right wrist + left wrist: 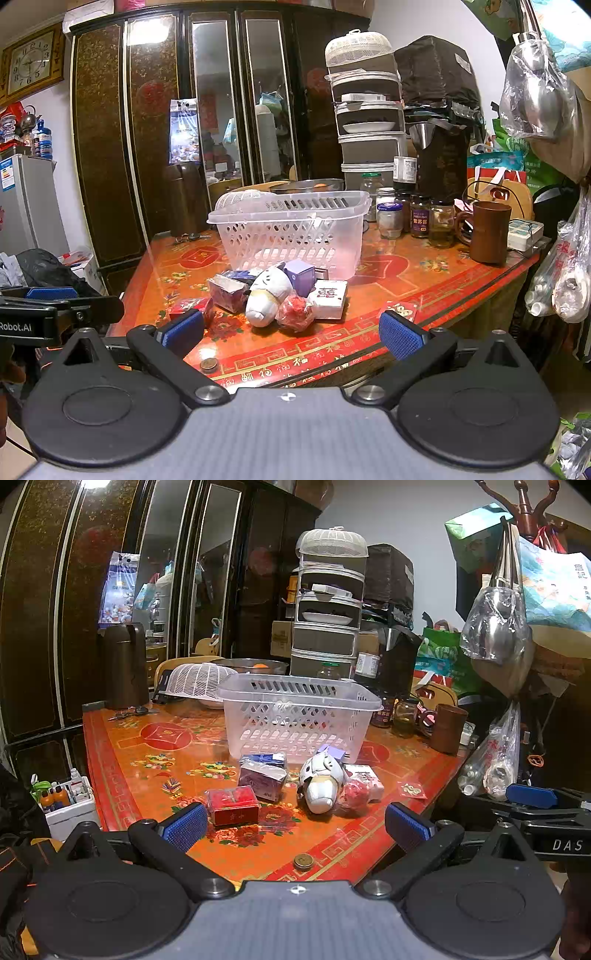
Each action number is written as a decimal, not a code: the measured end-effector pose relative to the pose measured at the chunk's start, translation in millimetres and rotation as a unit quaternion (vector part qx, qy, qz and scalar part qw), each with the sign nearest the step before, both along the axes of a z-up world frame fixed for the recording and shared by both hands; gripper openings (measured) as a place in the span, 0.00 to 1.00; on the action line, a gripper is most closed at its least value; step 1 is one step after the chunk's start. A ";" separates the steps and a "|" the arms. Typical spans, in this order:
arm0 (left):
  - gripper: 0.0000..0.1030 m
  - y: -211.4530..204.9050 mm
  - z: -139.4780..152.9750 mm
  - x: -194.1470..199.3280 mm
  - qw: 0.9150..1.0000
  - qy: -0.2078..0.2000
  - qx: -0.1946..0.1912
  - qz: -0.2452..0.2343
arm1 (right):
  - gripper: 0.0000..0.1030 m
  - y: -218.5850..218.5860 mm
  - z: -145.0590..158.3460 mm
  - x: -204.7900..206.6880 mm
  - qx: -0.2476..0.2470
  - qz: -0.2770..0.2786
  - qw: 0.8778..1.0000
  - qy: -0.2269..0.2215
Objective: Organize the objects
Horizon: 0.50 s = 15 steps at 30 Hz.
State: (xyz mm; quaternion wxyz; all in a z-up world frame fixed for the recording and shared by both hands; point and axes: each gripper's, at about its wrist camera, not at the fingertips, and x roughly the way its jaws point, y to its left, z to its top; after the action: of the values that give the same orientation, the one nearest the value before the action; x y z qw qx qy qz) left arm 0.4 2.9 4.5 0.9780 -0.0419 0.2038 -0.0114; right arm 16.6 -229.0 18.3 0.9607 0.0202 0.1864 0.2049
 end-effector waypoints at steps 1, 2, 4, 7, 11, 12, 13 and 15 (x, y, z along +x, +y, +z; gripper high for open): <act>1.00 0.1 -0.1 0.0 1.000 0.000 0.000 0.000 | 1.00 0.0 0.1 0.1 0.000 0.000 1.000 0.000; 1.00 -0.1 -0.2 0.0 1.000 0.000 0.000 0.000 | 1.00 0.3 0.2 0.8 0.000 0.001 1.000 0.000; 1.00 0.3 -0.6 0.7 1.000 0.001 -0.001 -0.001 | 1.00 0.3 0.1 0.8 0.000 0.000 1.000 0.000; 1.00 -0.2 -2.0 1.5 1.000 0.004 -0.001 -0.004 | 1.00 0.7 -0.4 0.8 0.000 0.000 1.000 0.001; 1.00 -1.6 -3.4 1.3 1.000 0.006 0.001 -0.007 | 1.00 1.5 -1.1 0.7 0.000 0.001 1.000 0.002; 1.00 -1.7 -3.5 1.4 1.000 0.006 0.001 -0.008 | 1.00 1.0 -0.9 0.9 0.001 0.001 1.000 0.002; 1.00 -1.7 -3.5 1.2 1.000 0.006 0.001 -0.009 | 1.00 1.0 -0.7 0.9 0.001 0.001 1.000 0.002; 1.00 -1.7 -3.4 0.5 1.000 0.005 0.000 -0.009 | 1.00 0.8 -0.5 0.9 0.002 0.001 1.000 0.000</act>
State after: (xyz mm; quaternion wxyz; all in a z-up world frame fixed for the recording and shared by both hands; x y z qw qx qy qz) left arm 0.9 1.2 1.1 0.9769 -0.0403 0.2088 -0.0197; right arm 17.5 -228.2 17.8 0.9603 0.0215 0.1862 0.2064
